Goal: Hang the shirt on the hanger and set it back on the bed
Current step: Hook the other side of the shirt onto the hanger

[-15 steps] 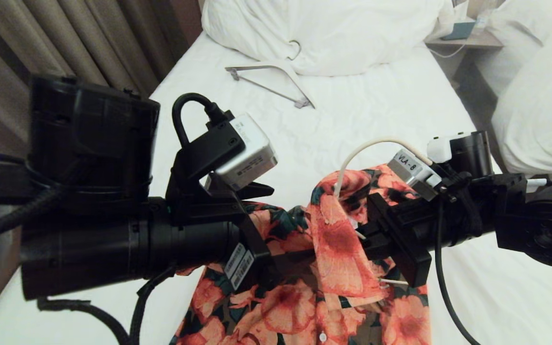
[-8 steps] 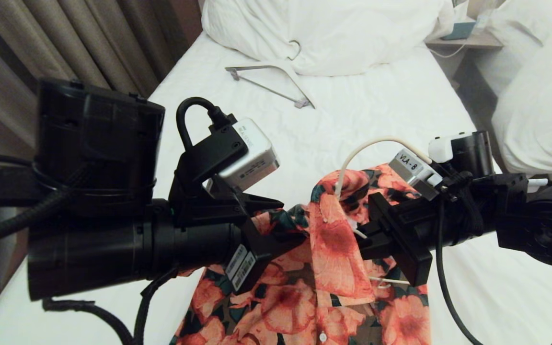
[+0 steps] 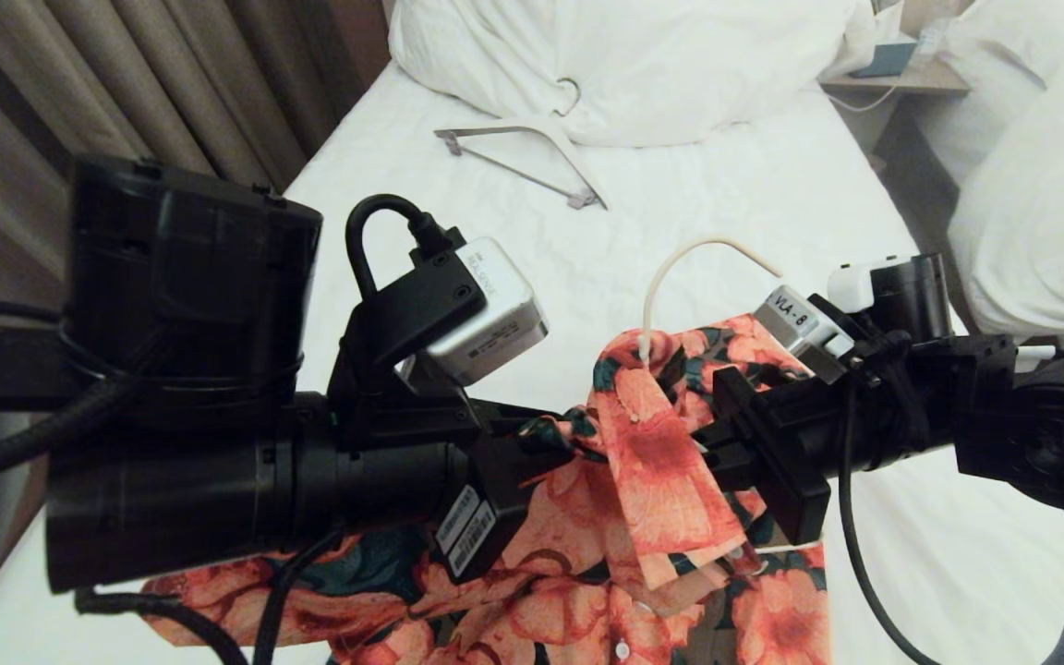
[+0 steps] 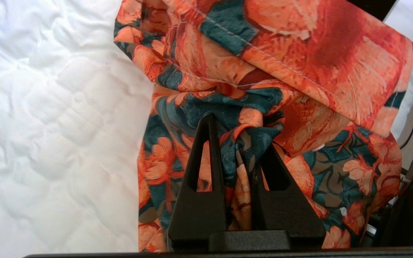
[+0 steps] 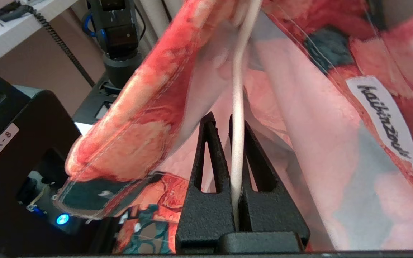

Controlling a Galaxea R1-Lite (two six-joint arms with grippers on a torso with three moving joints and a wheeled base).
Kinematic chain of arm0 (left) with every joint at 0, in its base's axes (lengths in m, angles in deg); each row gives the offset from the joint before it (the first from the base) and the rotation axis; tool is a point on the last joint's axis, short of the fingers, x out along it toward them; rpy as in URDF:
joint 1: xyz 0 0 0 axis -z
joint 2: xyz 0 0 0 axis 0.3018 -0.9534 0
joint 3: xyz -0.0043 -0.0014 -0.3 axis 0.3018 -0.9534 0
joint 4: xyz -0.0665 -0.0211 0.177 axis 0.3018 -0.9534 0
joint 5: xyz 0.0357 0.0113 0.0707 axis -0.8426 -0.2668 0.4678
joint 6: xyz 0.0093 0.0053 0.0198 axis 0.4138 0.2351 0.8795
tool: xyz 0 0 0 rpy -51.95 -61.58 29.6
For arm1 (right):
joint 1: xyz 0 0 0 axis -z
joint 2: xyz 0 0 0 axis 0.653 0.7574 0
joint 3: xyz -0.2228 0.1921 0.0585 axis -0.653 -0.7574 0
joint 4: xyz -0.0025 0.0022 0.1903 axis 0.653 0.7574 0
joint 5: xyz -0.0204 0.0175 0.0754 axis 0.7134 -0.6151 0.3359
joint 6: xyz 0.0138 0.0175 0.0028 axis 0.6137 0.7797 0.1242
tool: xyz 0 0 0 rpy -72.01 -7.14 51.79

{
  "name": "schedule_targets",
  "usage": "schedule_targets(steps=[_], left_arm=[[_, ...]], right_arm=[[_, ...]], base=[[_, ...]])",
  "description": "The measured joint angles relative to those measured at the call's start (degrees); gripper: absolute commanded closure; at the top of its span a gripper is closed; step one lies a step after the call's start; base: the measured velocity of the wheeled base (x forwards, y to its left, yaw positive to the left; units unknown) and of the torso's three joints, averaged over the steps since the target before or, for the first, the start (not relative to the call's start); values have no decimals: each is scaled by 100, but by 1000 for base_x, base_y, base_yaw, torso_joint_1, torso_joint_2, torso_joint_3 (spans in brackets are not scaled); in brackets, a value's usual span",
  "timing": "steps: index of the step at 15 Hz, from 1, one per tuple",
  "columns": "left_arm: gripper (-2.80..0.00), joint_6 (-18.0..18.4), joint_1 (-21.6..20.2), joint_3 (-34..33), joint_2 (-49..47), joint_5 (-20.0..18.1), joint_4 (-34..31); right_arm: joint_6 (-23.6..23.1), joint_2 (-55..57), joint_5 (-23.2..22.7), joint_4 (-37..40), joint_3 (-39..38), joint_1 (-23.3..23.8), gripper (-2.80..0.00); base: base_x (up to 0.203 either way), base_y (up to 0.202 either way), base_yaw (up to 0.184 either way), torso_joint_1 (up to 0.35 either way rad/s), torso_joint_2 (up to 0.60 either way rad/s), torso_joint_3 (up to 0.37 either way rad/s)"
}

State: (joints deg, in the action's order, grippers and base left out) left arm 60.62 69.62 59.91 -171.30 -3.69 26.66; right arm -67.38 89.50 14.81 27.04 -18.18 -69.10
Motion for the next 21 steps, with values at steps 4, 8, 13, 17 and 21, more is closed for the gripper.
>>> schedule_targets(steps=[4,8,13,17,21], left_arm=[[0,4,-12,-37,71,14,11],[0,0,-107,-46,186,59,30],[0,2,-93,-46,290,28,30],[0,-29,-181,-46,415,30,28],[0,-49,-241,-48,528,34,20]], right_arm=[[5,17,5,-177,-23,-5,0],[4,15,20,-312,-38,15,-280],[738,-246,242,-310,-157,-13,-280],[2004,-816,1739,-312,-296,-17,-280],[3619,-1415,3050,-280,90,78,-280]], base=[[0,0,0,0,0,0],[0,0,0,0,0,0],[0,0,0,0,0,0],[0,0,0,0,0,0],[0,0,0,0,0,0]])
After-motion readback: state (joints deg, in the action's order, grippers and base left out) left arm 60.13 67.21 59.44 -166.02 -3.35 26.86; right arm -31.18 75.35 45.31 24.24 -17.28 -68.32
